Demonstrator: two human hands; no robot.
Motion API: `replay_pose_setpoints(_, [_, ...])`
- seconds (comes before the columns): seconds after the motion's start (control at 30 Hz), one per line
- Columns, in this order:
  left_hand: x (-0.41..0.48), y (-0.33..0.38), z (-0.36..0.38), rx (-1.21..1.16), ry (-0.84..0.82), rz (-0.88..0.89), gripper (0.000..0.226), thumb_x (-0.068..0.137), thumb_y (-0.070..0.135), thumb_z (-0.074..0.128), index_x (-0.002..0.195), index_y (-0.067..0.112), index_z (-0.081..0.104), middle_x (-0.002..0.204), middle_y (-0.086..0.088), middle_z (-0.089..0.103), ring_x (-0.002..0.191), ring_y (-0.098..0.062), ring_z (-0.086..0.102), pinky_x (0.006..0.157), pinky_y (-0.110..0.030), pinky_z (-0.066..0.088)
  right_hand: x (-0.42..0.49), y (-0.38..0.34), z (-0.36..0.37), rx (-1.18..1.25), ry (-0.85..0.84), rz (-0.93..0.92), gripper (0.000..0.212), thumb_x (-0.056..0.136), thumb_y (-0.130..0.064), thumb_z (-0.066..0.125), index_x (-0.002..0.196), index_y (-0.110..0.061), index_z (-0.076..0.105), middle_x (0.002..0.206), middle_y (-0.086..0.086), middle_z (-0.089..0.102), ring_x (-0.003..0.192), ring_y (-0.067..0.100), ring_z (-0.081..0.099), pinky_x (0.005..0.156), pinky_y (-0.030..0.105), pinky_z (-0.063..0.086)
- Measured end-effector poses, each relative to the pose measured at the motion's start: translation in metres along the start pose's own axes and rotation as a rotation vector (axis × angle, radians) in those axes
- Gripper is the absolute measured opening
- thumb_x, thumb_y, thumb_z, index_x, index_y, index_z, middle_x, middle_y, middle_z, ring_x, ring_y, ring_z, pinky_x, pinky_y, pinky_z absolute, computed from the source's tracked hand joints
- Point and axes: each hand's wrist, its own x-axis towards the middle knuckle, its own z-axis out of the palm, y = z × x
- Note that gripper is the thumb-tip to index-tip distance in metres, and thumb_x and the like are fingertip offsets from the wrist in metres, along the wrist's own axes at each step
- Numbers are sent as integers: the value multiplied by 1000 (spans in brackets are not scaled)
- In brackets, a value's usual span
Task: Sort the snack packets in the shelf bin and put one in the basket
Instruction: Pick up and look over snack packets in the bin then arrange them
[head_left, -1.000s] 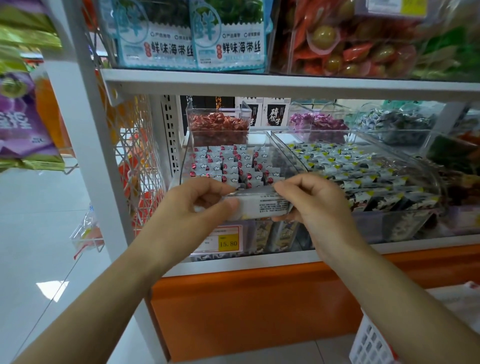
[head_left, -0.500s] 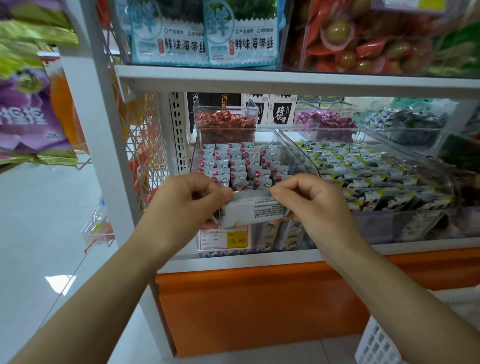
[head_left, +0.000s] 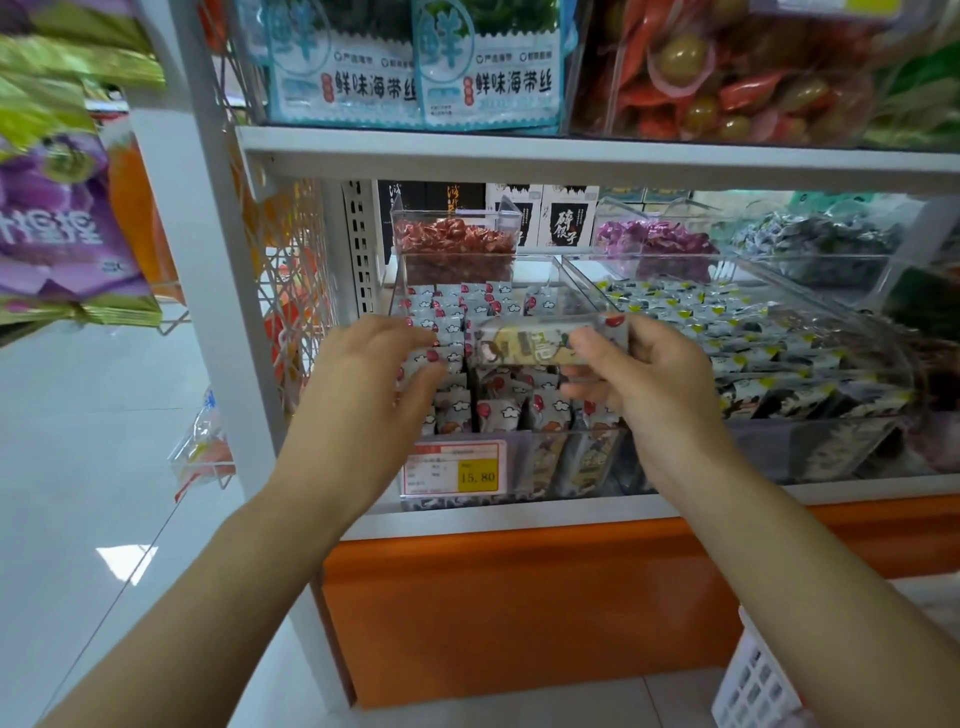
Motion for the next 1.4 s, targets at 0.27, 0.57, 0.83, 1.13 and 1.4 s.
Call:
replay_pose_setpoints(0.27, [-9, -8, 20, 404, -380, 104, 67, 84, 60, 14, 134, 26, 43, 140, 9, 35, 138, -13, 11, 116, -46, 3, 12, 4, 10, -15, -23, 21, 6, 89, -13, 62, 90, -7, 62, 79, 1, 62, 65, 11, 66, 67, 29, 59])
replay_pose_setpoints(0.57, [-10, -12, 13, 331, -405, 117, 45, 89, 55, 31, 121, 28, 47, 141, 11, 39, 143, -10, 4, 116, -52, 0, 29, 8, 23, -363, -163, -27, 31, 87, -17, 66, 113, -3, 59, 107, 8, 65, 67, 9, 67, 63, 24, 59])
replay_pose_setpoints(0.83, [-11, -17, 10, 358, -406, 155, 46, 91, 54, 35, 130, 33, 40, 150, 12, 26, 144, -9, -4, 116, -51, -2, 45, 4, 38, -757, -201, -299, 49, 82, -32, 71, 125, -13, 58, 116, 5, 62, 92, 9, 49, 73, 12, 35])
replay_pose_setpoints(1.13, [-10, -21, 4, 327, -307, 124, 53, 88, 52, 42, 135, 26, 37, 157, 2, 8, 143, -13, -12, 115, -41, -2, 38, 18, 65, -1109, -398, -380, 37, 83, -36, 67, 116, -19, 64, 114, 1, 64, 111, 21, 49, 92, 36, 39])
replay_pose_setpoints(1.4, [-8, -25, 0, 312, -308, 97, 60, 87, 53, 43, 139, 25, 33, 157, 1, 7, 143, -14, -11, 115, -41, 0, 55, 11, 64, -1084, -576, -315, 21, 93, -21, 53, 84, -24, 71, 83, -5, 68, 80, 8, 47, 85, 34, 41])
